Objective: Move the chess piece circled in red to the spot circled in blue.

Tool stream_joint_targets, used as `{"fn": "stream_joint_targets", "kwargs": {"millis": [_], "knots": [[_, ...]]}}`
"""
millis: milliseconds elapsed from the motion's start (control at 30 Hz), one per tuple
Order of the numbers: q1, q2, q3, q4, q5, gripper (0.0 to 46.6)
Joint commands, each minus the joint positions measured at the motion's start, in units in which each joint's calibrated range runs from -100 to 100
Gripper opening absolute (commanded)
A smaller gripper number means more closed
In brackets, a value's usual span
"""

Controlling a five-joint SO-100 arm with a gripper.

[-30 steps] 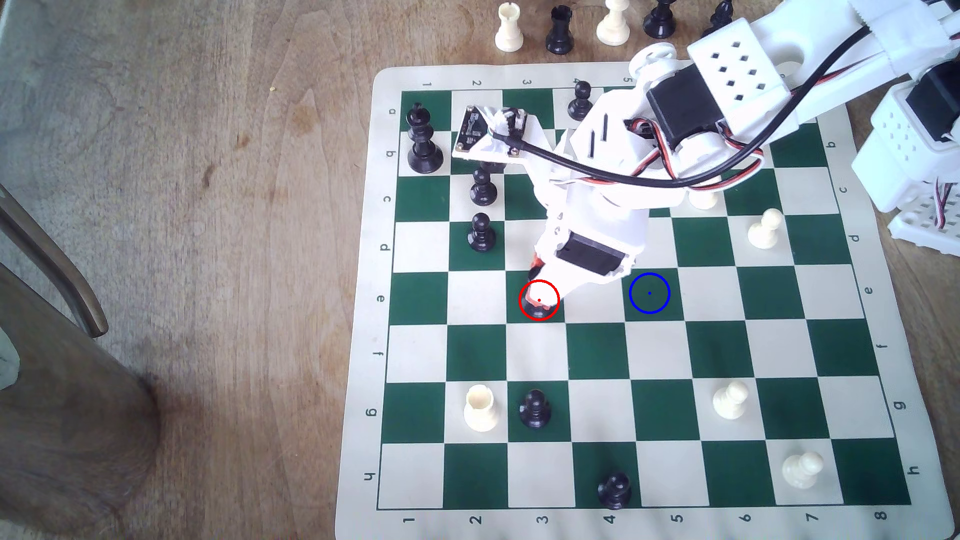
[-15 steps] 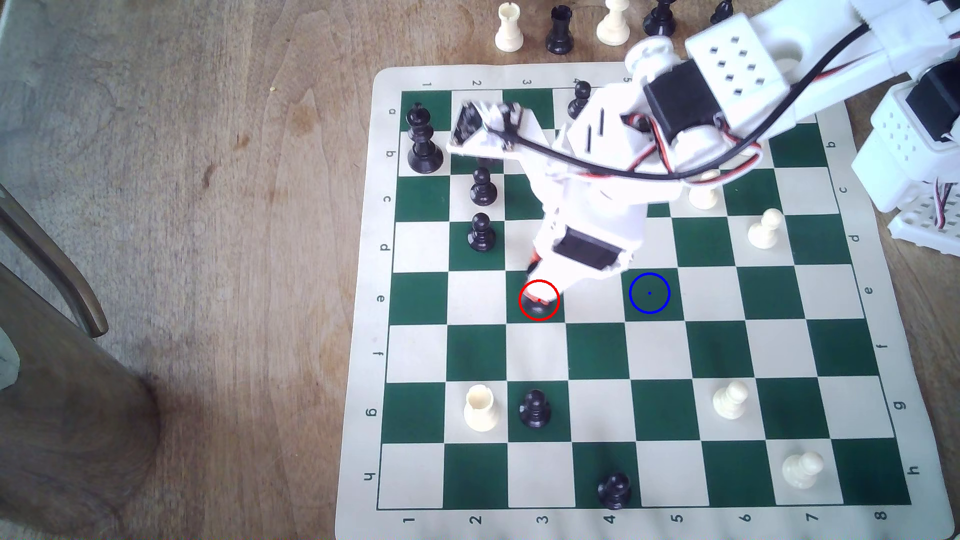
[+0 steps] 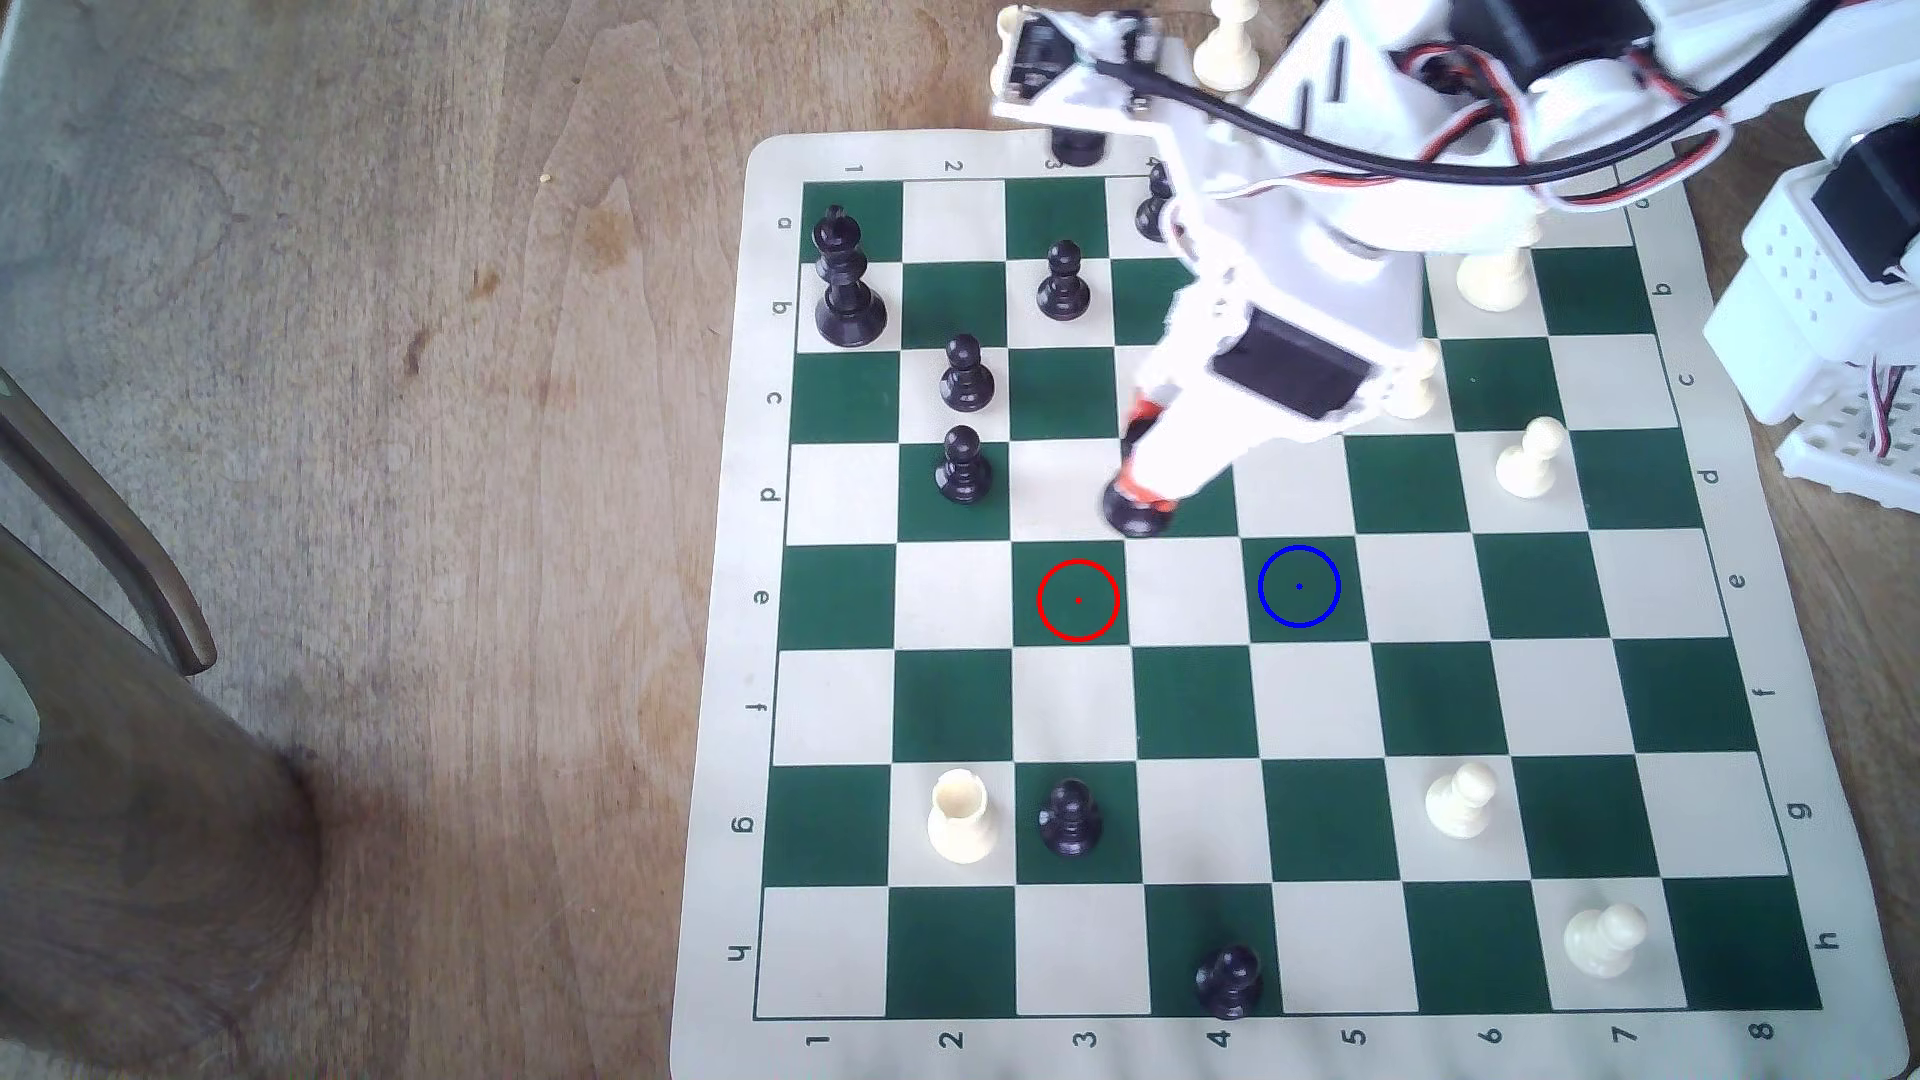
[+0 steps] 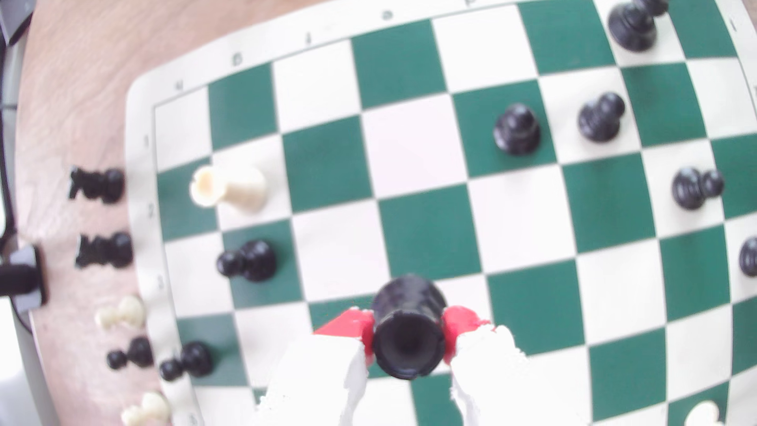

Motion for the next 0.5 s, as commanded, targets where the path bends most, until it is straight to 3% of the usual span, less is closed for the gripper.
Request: {"fn": "stream_joint_targets", "kwargs": {"millis": [0,167,467], "knots": [[-0.73,-13.37,10.71,-2.48,0.29,0.1],[-1.67,-18.21,24.68,-7.64,0.54,0.1],[-4.40,-15.75,33.11,-15.51,0.34,0.1]]}}
